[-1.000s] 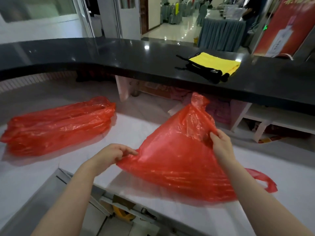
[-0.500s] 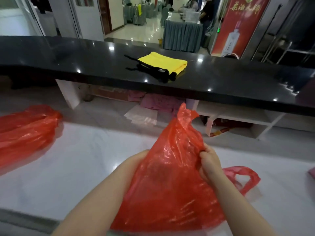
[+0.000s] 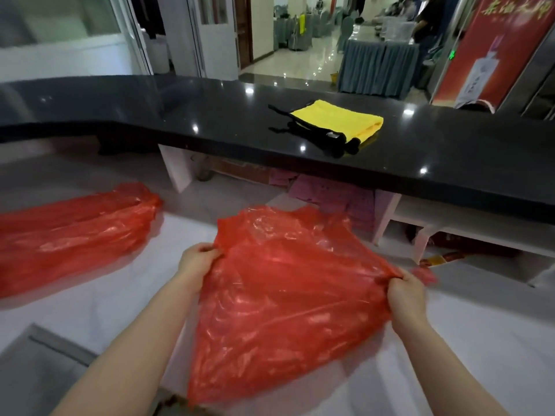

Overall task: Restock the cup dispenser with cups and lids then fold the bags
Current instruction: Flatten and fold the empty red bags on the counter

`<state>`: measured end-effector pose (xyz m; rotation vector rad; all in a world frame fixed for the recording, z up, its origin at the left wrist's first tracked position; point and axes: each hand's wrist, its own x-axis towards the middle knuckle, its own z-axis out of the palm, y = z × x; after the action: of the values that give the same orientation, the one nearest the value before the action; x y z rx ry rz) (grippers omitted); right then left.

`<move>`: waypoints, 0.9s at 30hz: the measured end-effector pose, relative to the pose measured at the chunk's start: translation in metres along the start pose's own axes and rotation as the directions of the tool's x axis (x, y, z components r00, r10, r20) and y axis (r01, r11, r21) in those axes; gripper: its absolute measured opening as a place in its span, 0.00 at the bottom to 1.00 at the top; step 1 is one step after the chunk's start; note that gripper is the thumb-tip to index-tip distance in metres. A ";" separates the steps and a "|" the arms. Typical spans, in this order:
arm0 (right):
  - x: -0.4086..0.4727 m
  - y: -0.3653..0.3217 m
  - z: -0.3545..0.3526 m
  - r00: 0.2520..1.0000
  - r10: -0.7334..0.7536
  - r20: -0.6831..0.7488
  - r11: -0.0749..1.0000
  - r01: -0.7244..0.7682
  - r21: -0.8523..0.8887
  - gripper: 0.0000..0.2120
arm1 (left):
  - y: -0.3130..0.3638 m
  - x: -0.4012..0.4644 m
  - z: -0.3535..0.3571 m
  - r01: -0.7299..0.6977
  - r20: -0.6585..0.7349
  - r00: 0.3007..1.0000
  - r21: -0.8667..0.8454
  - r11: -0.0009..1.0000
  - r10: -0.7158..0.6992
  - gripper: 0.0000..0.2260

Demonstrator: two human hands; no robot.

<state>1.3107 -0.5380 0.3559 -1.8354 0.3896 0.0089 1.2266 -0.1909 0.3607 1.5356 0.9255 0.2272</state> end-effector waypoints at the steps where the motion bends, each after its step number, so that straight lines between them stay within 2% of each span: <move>1: 0.001 0.001 0.002 1.000 0.007 -0.004 0.999 -0.007 -0.032 0.16 | 0.000 0.007 -0.013 0.011 -0.042 0.999 -0.013 1.000 -0.012 0.10; 5: -0.011 -0.010 0.023 0.994 -0.045 0.097 0.989 0.058 -0.140 0.15 | 0.001 0.031 -0.051 0.042 -0.025 0.999 -0.018 0.999 -0.043 0.11; 7: -0.021 -0.022 0.041 0.973 -0.151 0.177 0.969 0.181 -0.169 0.21 | 0.005 0.037 -0.060 0.013 0.022 1.000 0.025 1.000 -0.013 0.16; 10: -0.032 -0.043 0.070 0.894 -0.416 0.166 0.844 0.447 -0.297 0.25 | 0.014 0.047 -0.068 -0.128 0.076 0.990 0.067 0.990 0.123 0.28; 12: -0.037 -0.061 0.089 0.857 -0.491 0.157 0.771 0.511 -0.380 0.25 | 0.024 0.055 -0.073 -0.269 0.118 0.959 0.095 0.959 0.257 0.34; 15: -0.041 -0.082 0.108 0.881 -0.385 0.276 0.733 0.474 -0.488 0.22 | 0.040 0.071 -0.076 -0.362 0.123 0.928 0.064 0.930 0.353 0.36; 18: -0.046 -0.087 0.121 0.829 -0.227 0.511 0.672 0.513 -0.534 0.07 | 0.051 0.094 -0.077 -0.371 0.079 0.928 0.159 0.915 0.363 0.30; 19: -0.049 -0.087 0.124 0.796 -0.168 0.582 0.675 0.523 -0.520 0.09 | 0.053 0.102 -0.077 -0.395 0.079 0.918 0.246 0.885 0.388 0.27; 20: -0.052 -0.086 0.127 0.776 -0.111 0.621 0.697 0.506 -0.508 0.19 | 0.052 0.110 -0.077 -0.430 0.089 0.900 0.352 0.831 0.427 0.22; 22: -0.057 -0.087 0.133 0.814 -0.079 0.576 0.766 0.419 -0.487 0.29 | 0.046 0.121 -0.074 -0.506 0.181 0.851 0.536 0.676 0.494 0.16; 23: -0.056 -0.086 0.137 0.853 -0.113 0.510 0.810 0.376 -0.450 0.28 | 0.040 0.124 -0.071 -0.552 0.265 0.824 0.571 0.607 0.500 0.15; 24: -0.055 -0.086 0.140 0.889 -0.162 0.427 0.840 0.352 -0.413 0.24 | 0.032 0.127 -0.067 -0.599 0.352 0.797 0.570 0.562 0.491 0.14; 26: -0.050 -0.083 0.142 0.922 -0.237 0.305 0.808 0.361 -0.466 0.08 | 0.016 0.127 -0.062 -0.659 0.458 0.752 0.518 0.545 0.473 0.13; 27: -0.049 -0.080 0.142 0.929 -0.221 0.296 0.772 0.352 -0.530 0.10 | 0.009 0.126 -0.062 -0.667 0.475 0.744 0.481 0.569 0.471 0.12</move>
<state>1.3133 -0.3733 0.3981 -2.4558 -0.0785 0.1292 1.2742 -0.0608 0.3365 2.4203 0.1936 0.1444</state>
